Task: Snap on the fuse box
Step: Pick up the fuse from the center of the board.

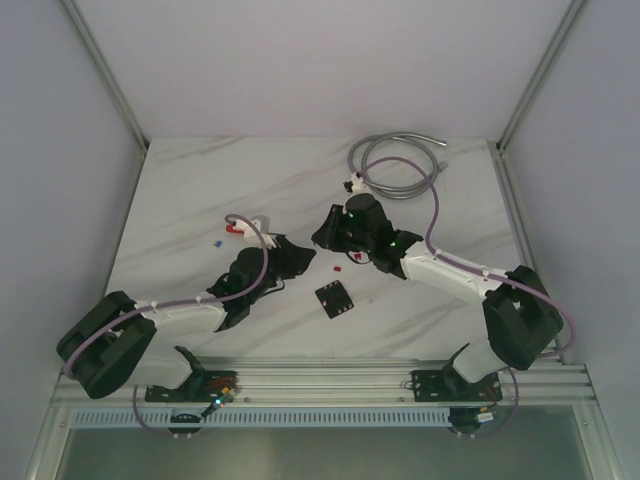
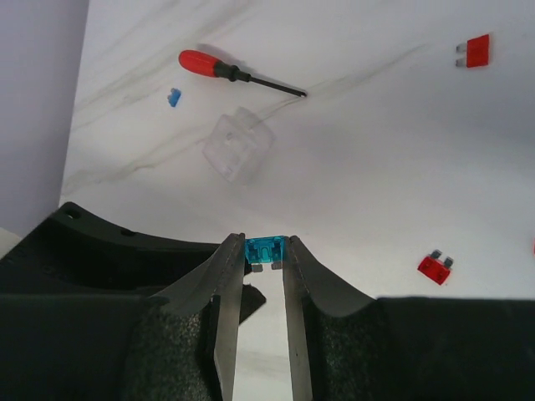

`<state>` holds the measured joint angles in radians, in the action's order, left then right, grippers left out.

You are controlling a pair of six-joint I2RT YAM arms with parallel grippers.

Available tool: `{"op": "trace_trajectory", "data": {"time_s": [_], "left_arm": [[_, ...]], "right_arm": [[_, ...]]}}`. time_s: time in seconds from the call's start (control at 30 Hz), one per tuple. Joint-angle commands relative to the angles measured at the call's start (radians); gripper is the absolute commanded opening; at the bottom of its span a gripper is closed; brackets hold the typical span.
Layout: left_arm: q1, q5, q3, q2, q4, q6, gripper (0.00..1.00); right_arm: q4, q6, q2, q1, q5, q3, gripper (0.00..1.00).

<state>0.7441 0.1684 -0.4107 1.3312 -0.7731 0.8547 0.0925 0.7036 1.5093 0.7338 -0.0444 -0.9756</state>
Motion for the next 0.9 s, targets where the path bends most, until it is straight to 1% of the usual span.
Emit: {"op": "trace_trajectory", "data": {"time_s": [0.0, 0.27, 0.47, 0.6, 0.77, 0.87], "left_arm": [[0.013, -0.008, -0.022, 0.014, -0.069, -0.045, 0.45], [0.013, 0.006, -0.035, 0.023, -0.083, -0.061, 0.44], [0.014, 0.020, -0.048, 0.029, -0.083, -0.078, 0.37], [0.014, 0.011, -0.057, 0.030, -0.085, -0.085, 0.29], [0.015, 0.014, -0.052, 0.018, -0.079, -0.097, 0.11], [0.015, 0.014, -0.050, 0.006, -0.066, -0.106, 0.01]], "right_arm": [[0.058, 0.044, -0.023, 0.010, -0.005, 0.025, 0.21], [0.099, 0.078, -0.038, 0.018, -0.015, 0.064, 0.21], [0.110, 0.099, -0.047, 0.024, -0.041, 0.083, 0.21], [0.141, 0.114, -0.061, 0.027, -0.043, 0.101, 0.22], [0.162, 0.130, -0.071, 0.031, -0.054, 0.124, 0.22], [0.188, 0.129, -0.078, 0.032, -0.061, 0.141, 0.23]]}}
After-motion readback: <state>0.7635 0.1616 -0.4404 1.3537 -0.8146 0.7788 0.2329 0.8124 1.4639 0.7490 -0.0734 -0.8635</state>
